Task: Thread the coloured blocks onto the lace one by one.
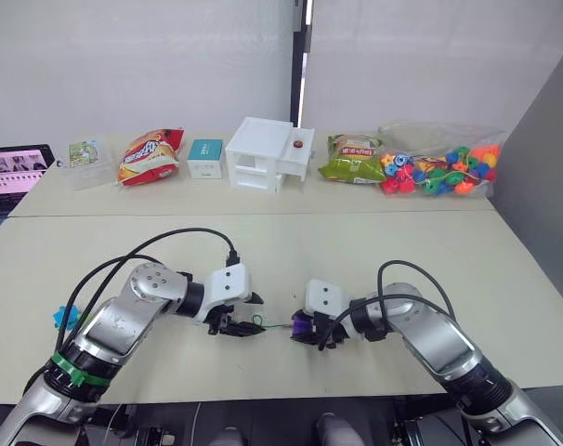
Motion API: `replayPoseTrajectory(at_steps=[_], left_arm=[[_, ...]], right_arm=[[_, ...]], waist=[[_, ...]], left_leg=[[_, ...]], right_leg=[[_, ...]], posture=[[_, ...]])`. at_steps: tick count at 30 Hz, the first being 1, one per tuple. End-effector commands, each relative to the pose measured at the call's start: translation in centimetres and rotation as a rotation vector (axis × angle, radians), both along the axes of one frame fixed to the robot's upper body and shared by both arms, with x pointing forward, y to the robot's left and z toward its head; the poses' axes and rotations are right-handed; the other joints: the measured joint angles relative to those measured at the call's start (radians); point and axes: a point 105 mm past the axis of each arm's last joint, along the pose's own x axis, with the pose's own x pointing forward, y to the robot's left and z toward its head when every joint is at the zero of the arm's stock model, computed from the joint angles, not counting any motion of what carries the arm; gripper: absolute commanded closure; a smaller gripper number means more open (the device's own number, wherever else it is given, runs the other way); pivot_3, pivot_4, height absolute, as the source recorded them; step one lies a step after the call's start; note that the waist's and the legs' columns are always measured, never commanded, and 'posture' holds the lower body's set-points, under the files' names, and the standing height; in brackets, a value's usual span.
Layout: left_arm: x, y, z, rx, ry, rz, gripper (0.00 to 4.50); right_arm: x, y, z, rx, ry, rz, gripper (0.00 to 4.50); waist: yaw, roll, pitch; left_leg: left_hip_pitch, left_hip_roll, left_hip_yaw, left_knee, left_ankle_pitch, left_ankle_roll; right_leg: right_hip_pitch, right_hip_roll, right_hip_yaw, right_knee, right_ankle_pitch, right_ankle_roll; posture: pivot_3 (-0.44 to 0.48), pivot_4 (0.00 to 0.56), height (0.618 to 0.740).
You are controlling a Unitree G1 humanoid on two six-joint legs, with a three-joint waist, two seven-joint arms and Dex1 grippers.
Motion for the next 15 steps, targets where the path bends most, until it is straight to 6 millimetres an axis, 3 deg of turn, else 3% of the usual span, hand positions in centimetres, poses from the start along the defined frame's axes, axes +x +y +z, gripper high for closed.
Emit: replayPoseTrajectory(at_steps=[1,7,8,15], left_arm=[[-0.1,-0.7,0.5,-0.036,-0.019,-0.03,1.57],[-0.3,-1.8,-0.9,-0.046,0.012,-0.053,1.57],[-0.3,-1.9,-1.0,-0.048,0.017,-0.055,2.14],[-0.2,-2.2,-2.1,-0.018,0.008,-0.062,4.41]], right_arm=[[-0.2,0.2,-0.3,-0.001,0.016,0.005,3.13],[-0.3,0.0,-0.3,-0.003,0.017,0.001,3.13],[-0.3,0.0,-0.2,-0.002,0.017,-0.001,3.13],[-0.4,0.0,-0.2,0.0,0.018,-0.006,3.13]], waist=[[0.0,0.0,0.0],[0.0,0.0,0.0],[0.0,0.0,0.0],[0.001,0.0,0.0]], left_leg=[[0.0,0.0,0.0,0.0,0.0,0.0],[0.0,0.0,0.0,0.0,0.0,0.0],[0.0,0.0,0.0,0.0,0.0,0.0],[0.0,0.0,0.0,0.0,0.0,0.0]], right_leg=[[0.0,0.0,0.0,0.0,0.0,0.0],[0.0,0.0,0.0,0.0,0.0,0.0],[0.0,0.0,0.0,0.0,0.0,0.0],[0.0,0.0,0.0,0.0,0.0,0.0]], posture=[[0.0,0.15,0.74],[0.0,0.15,0.74],[0.0,0.15,0.74],[0.0,0.15,0.74]])
